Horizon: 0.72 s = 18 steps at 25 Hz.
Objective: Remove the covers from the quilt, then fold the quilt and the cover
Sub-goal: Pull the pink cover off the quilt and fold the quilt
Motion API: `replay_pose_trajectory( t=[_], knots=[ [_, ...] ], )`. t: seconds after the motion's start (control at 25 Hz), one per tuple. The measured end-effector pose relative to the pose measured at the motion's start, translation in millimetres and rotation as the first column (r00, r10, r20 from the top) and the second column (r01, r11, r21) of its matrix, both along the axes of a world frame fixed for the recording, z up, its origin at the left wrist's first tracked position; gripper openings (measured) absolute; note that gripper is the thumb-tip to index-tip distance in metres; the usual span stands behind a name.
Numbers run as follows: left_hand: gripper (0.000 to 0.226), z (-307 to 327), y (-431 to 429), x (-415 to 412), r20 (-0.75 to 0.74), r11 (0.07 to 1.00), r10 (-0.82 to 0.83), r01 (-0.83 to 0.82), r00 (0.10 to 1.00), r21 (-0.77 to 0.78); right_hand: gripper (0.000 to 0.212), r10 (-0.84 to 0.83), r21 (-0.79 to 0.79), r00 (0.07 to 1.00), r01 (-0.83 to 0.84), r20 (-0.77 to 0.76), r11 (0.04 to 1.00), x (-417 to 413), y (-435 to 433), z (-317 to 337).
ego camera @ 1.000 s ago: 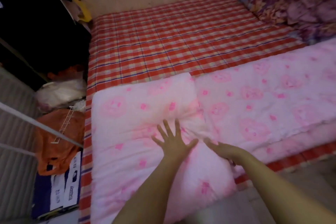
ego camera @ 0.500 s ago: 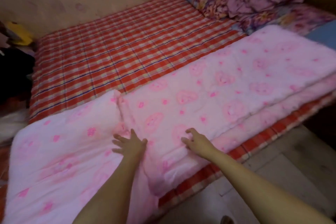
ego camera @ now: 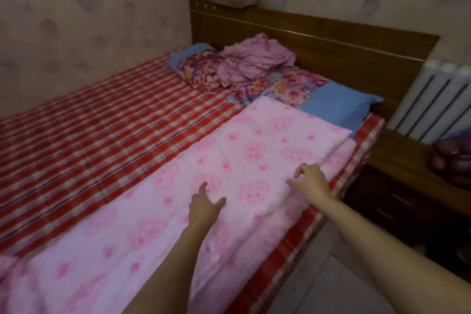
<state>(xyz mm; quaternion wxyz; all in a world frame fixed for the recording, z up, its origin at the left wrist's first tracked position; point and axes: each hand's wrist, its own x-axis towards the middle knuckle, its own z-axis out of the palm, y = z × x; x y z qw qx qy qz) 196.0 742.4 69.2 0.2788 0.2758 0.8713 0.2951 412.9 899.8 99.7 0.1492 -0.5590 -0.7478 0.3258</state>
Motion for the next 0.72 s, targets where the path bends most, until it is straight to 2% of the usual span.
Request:
replay_pose_trajectory(
  t=[0.16,0.36,0.48,0.56,0.64,0.72],
  knots=[
    [0.091,-19,106,3,-0.014,0.997,-0.059,0.058,0.998,-0.050,0.048,-0.105,-0.015,0.990,0.107,0.093,0.994,19,103,-8],
    [0.108,-54,249,-4,0.085,0.971,-0.058,0.076,0.995,-0.226,0.069,-0.063,-0.076,0.964,0.086,0.259,0.993,13,234,-30],
    [0.129,-91,298,-12,0.103,0.931,-0.076,0.108,0.992,-0.347,0.084,0.010,-0.119,0.949,0.030,0.317,0.992,-7,310,-48],
    [0.144,-121,325,-18,0.106,0.876,-0.112,0.148,0.988,-0.460,0.085,0.034,-0.132,0.940,0.012,0.340,0.991,-24,360,-66],
    [0.152,-144,344,-21,0.138,0.820,-0.133,0.187,0.981,-0.541,0.092,0.068,-0.210,0.933,0.008,0.352,0.978,-28,399,-87],
    [0.156,-156,351,-21,0.126,0.790,-0.137,0.185,0.983,-0.584,0.101,0.150,-0.365,0.925,-0.013,0.349,0.931,-28,419,-110]
  ],
)
